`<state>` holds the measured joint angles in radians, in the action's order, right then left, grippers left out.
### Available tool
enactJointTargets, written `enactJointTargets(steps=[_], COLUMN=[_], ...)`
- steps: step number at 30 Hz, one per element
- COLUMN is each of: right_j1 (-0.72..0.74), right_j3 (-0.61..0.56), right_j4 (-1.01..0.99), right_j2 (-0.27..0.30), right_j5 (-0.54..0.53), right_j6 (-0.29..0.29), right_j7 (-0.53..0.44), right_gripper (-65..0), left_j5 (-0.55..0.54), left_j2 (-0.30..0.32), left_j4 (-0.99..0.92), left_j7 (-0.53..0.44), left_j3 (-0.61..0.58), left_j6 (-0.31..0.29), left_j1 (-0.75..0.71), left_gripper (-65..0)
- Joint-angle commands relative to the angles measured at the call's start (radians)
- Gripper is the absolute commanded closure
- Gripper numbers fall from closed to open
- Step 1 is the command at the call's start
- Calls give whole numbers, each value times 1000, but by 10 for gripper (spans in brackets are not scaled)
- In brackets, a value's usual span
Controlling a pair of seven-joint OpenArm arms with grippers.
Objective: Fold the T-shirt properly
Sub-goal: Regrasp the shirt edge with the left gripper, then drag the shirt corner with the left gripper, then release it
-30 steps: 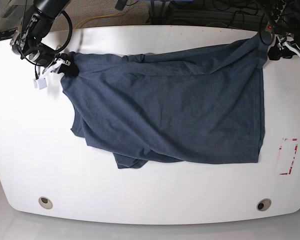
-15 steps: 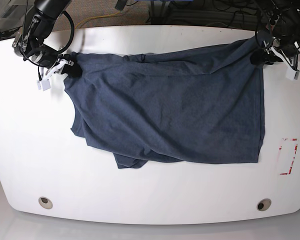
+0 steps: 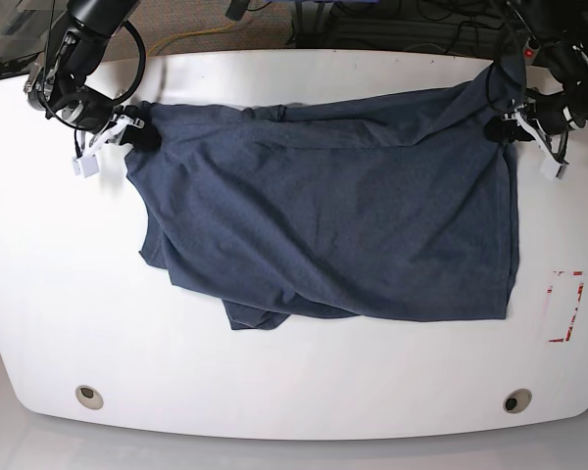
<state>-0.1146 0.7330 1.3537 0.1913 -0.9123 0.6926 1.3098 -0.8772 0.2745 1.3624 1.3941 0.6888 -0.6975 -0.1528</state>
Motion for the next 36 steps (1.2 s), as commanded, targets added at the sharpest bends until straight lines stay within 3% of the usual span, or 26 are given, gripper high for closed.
enactJointTargets(steps=[1, 8, 15, 21, 24, 28, 30, 36], right_j1=[5, 5, 29, 126, 195, 253, 263, 226], right_j3=[6, 6, -2, -2, -3, -37, -63, -72], right_j4=[16, 16, 16, 16, 14, 13, 13, 13], right_j2=[15, 15, 41, 84, 110, 136, 150, 126], right_j5=[-6, -6, -4, -4, -4, -4, -4, -4], right_j6=[6, 6, 6, 6, 6, 6, 6, 6], right_j7=[-8, -11, -69, -72, -72, -66, -66, -71], right_gripper=[0, 0, 0, 0, 0, 0, 0, 0], left_j5=[45, 105, 238, 238, 240, 234, 197, -41], left_j2=[19, 25, 16, -2, -2, 25, 62, 110], left_j4=[36, 200, 366, 409, 412, 414, 411, 380], left_j7=[2, 2, 2, 2, 2, 2, 2, 2], left_j3=[9, 12, 7, -5, -67, -137, -148, -136], left_j6=[-1, -1, -1, -1, -1, -1, -1, -1], left_j1=[6, 2, 69, 213, 301, 304, 269, 57], left_gripper=[-97, -94, -82, -71, -71, -79, -125, -368])
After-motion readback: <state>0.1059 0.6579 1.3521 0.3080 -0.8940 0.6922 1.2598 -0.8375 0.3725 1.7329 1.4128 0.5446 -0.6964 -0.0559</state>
